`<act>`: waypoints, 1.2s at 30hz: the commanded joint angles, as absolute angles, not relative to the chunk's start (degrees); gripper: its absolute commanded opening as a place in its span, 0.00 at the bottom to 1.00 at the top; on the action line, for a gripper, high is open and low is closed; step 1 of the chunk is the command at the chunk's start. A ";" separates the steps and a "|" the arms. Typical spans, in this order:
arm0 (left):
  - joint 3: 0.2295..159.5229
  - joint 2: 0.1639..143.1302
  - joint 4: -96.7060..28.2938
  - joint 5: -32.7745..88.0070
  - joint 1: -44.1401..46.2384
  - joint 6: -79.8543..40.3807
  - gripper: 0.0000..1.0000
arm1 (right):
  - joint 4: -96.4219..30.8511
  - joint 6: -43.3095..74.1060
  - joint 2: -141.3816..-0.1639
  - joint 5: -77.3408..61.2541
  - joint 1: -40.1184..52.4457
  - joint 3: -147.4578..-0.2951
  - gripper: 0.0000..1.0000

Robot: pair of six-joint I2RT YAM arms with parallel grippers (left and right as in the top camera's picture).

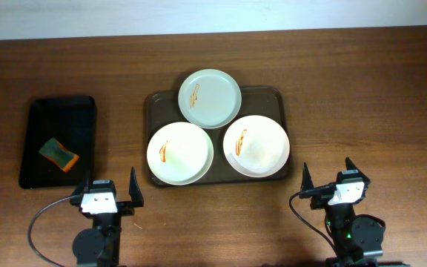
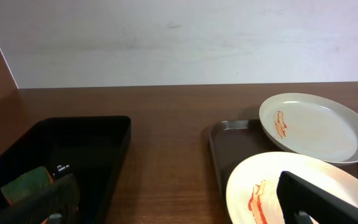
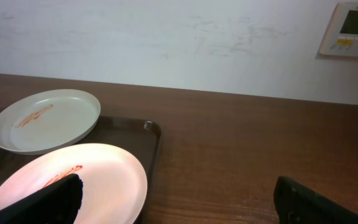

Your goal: Clean dirty plates on tray and stack at the side

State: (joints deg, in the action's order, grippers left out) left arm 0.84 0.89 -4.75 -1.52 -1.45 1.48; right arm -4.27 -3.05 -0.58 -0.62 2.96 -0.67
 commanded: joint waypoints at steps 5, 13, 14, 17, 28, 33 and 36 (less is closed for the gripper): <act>0.58 0.30 -4.84 -0.89 -1.17 0.86 0.99 | -4.56 -3.01 -0.36 -0.14 2.50 -0.32 0.98; 0.58 0.30 -4.84 -0.89 -1.17 0.86 1.00 | -4.54 -3.01 -0.36 -0.14 2.50 -0.32 0.98; 0.58 0.30 -4.84 -0.89 -1.17 0.86 1.00 | -4.54 -3.01 -0.36 -0.14 2.50 -0.32 0.98; 0.58 0.30 -4.84 -0.89 -1.17 0.86 1.00 | -4.56 -3.01 -0.36 -0.14 2.50 -0.32 0.98; 0.58 0.30 3.01 6.66 -1.17 0.43 1.00 | -4.56 -3.01 -0.36 -0.14 2.50 -0.32 0.98; 3.97 1.63 21.63 12.03 -1.28 3.20 0.99 | -4.54 -3.01 -0.36 -0.14 2.50 -0.32 0.98; 21.80 18.37 -1.06 1.19 -1.28 5.21 1.00 | -4.54 -3.01 -0.36 -0.14 2.50 -0.32 0.98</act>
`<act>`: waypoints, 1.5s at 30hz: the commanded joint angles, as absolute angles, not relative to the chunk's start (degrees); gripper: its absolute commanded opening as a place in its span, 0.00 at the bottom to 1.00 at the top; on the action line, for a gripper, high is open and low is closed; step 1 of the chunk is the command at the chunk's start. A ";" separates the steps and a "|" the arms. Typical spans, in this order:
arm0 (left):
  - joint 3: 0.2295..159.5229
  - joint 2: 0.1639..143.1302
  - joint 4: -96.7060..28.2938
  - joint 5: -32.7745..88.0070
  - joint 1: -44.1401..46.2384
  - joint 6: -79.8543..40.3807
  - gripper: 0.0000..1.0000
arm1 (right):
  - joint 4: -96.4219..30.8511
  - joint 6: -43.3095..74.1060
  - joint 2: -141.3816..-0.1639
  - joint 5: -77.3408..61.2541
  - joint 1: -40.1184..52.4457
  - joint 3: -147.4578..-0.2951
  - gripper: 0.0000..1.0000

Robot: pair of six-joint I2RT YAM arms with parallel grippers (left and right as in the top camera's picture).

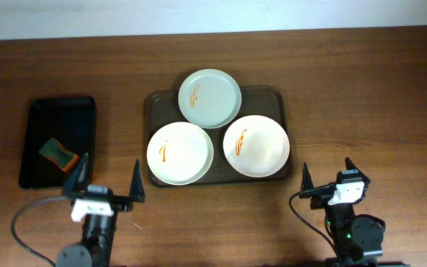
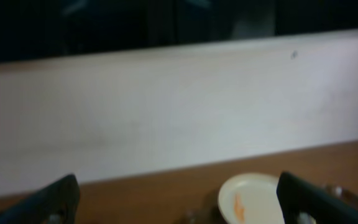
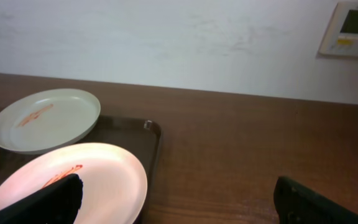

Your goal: Clean dirty plates on tray and stack at the side

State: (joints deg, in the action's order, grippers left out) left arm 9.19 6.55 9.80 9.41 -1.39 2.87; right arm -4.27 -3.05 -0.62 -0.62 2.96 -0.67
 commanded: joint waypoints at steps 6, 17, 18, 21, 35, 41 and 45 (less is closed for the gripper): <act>67.35 64.10 -32.58 12.34 -1.26 6.76 0.99 | -4.56 -3.01 -0.36 -0.14 2.50 -0.32 0.98; 82.50 94.35 -51.92 1.54 -29.61 -30.76 0.99 | -4.54 -3.01 -0.36 -0.14 2.50 -0.32 0.98; 82.50 97.32 -52.36 0.62 -29.76 -30.06 0.99 | -4.54 -3.01 -0.36 -0.14 2.50 -0.32 0.98; 82.50 107.24 -52.12 0.69 -29.74 -29.95 0.66 | -4.56 -3.01 -0.36 -0.14 2.50 -0.32 0.98; 82.46 122.15 -52.07 1.76 -28.27 -28.42 0.00 | -4.54 -3.01 -0.36 -0.14 2.50 -0.32 0.98; 82.46 122.15 -43.90 -8.12 -28.27 -28.40 0.36 | -4.54 -3.01 -0.36 -0.14 2.50 -0.32 0.98; 82.46 122.17 -42.74 -10.37 -28.27 -28.42 0.53 | -4.54 -3.01 -0.36 -0.14 2.50 -0.32 0.98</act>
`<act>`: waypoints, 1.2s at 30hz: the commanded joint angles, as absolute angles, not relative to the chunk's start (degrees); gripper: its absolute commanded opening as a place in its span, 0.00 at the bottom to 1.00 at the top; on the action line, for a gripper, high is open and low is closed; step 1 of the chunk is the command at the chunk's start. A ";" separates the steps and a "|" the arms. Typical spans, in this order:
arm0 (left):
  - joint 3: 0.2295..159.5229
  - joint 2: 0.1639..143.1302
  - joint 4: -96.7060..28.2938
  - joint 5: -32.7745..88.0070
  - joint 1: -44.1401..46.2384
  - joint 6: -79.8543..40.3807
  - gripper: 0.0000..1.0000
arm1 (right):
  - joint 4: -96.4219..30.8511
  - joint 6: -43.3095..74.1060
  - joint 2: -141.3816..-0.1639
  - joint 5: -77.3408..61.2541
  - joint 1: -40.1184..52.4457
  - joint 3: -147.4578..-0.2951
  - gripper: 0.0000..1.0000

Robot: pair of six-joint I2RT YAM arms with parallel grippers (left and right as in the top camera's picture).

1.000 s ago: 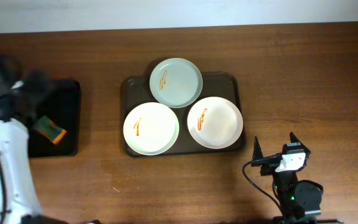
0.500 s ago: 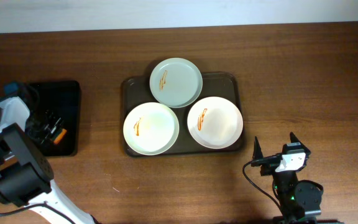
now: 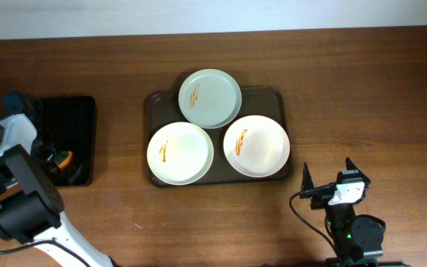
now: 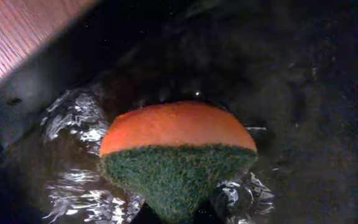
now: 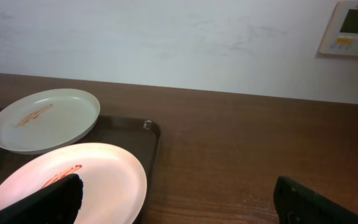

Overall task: Clean dirty plates on tray and stack at the side
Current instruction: 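Reach the left gripper to the black tray and grasp the sponge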

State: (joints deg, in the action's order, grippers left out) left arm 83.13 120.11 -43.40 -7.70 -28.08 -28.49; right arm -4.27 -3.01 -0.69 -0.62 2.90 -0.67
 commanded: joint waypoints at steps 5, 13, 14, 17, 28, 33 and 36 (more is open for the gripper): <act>82.46 122.17 -36.82 -13.63 -28.27 -28.40 1.00 | -4.54 -3.01 -0.36 -0.14 2.50 -0.32 0.98; 82.46 122.17 -37.91 -11.00 -28.27 -28.42 0.71 | -4.56 -3.01 -0.36 -0.14 2.50 -0.32 0.98; 82.46 122.17 -39.94 -6.22 -28.27 -28.42 0.98 | -4.56 -3.01 -0.36 -0.14 2.50 -0.32 0.98; 82.46 122.17 -44.29 -3.64 -28.27 -28.42 0.93 | -4.54 -3.01 -0.36 -0.14 2.50 -0.32 0.98; 105.45 121.27 -67.64 -0.91 -28.32 -26.85 0.00 | -4.56 -3.01 -0.36 -0.14 2.50 -0.32 0.98; 120.81 122.06 -74.94 7.31 -27.99 -12.95 0.00 | -4.54 -3.01 -0.36 -0.14 2.50 -0.32 0.98; 105.65 122.93 -65.91 7.42 -27.35 -12.97 0.00 | -4.54 -3.01 -0.36 -0.14 2.50 -0.32 0.98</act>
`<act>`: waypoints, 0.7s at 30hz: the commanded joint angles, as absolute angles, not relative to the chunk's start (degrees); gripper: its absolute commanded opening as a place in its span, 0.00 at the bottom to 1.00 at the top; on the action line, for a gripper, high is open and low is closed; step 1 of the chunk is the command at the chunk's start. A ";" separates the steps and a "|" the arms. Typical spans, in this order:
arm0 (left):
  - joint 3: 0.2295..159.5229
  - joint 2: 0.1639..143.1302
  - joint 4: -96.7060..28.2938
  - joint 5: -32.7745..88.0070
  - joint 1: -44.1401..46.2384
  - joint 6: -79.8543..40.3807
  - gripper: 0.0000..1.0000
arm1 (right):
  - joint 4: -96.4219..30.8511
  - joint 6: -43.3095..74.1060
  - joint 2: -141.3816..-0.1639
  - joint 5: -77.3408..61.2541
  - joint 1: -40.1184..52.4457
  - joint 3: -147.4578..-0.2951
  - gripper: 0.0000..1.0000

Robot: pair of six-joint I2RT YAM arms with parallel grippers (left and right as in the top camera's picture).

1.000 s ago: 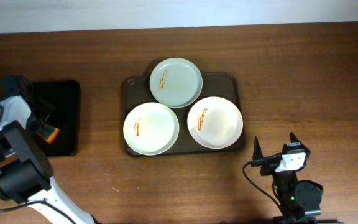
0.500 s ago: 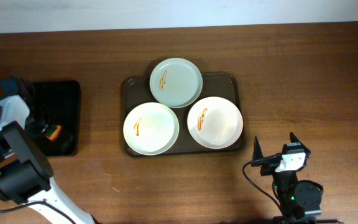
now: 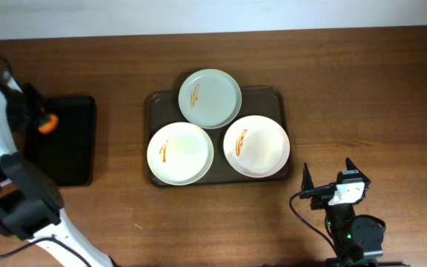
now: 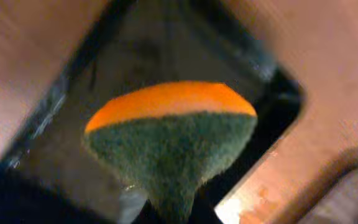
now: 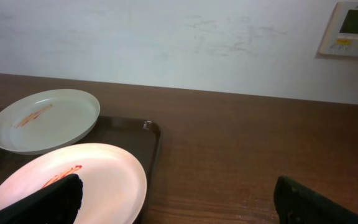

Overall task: Clean dirty plates on tray and stack at the side
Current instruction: 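Reach the left gripper to the black tray and grasp the sponge, then carry the sponge with the left gripper over the front-left plate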

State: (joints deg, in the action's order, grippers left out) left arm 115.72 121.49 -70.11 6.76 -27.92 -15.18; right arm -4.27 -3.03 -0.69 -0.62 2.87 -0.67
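Observation:
Three plates with orange-red smears lie on the brown tray (image 3: 280, 96): a pale green one (image 3: 210, 98) at the back, a cream one (image 3: 180, 153) front left, a white one (image 3: 256, 146) front right. My left gripper (image 3: 39, 122) is shut on the orange-and-green sponge (image 4: 169, 137), held in the air over the far part of the black tray (image 3: 65, 156). The sponge (image 3: 47, 124) shows as an orange spot overhead. My right gripper (image 3: 327, 169) stands open near the table's front edge, right of the white plate (image 5: 73, 180), with nothing in it.
The black tray (image 4: 166, 37) sits at the table's left, well apart from the brown tray. A wall runs along the table's far edge, with a thermostat (image 5: 350, 28) on it. Bare wood (image 3: 362, 96) lies right of the brown tray.
My left gripper has moved from low inside the black tray to above its far left part, with the sponge still in it. The right arm and the plates have not moved.
Both grippers stood open at the front edge while the sponge lay in the black tray. Then the left gripper pointed higher, towards the wall. Then it was down in the black tray, shut on the sponge. Now it holds the sponge clear of the tray.

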 commanded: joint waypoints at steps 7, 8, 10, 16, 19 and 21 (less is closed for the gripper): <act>115.50 110.91 -75.26 5.28 -24.64 -8.71 0.00 | -4.54 -3.01 -0.36 -0.14 2.50 -0.32 0.98; 112.81 111.61 -73.76 1.43 -23.42 -9.91 0.00 | -4.54 -3.01 -0.36 -0.14 2.50 -0.32 0.98; 102.35 113.84 -67.24 0.64 -22.02 -12.75 0.00 | -4.56 -3.01 -0.36 -0.14 2.50 -0.32 0.98; 111.26 106.37 -76.01 9.65 -19.25 -6.94 0.00 | -4.56 -3.01 -0.36 -0.14 2.50 -0.32 0.98; 109.67 103.15 -77.62 18.37 -9.50 -2.92 0.00 | -4.56 -3.01 -0.36 -0.14 2.50 -0.32 0.98; 100.27 103.15 -72.95 18.28 1.34 -2.96 0.00 | -4.54 -3.01 -0.36 -0.14 2.50 -0.32 0.98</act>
State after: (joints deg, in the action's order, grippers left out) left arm 108.84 101.38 -76.86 15.55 -6.81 -4.91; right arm -4.27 -3.03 -0.69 -0.62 2.87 -0.67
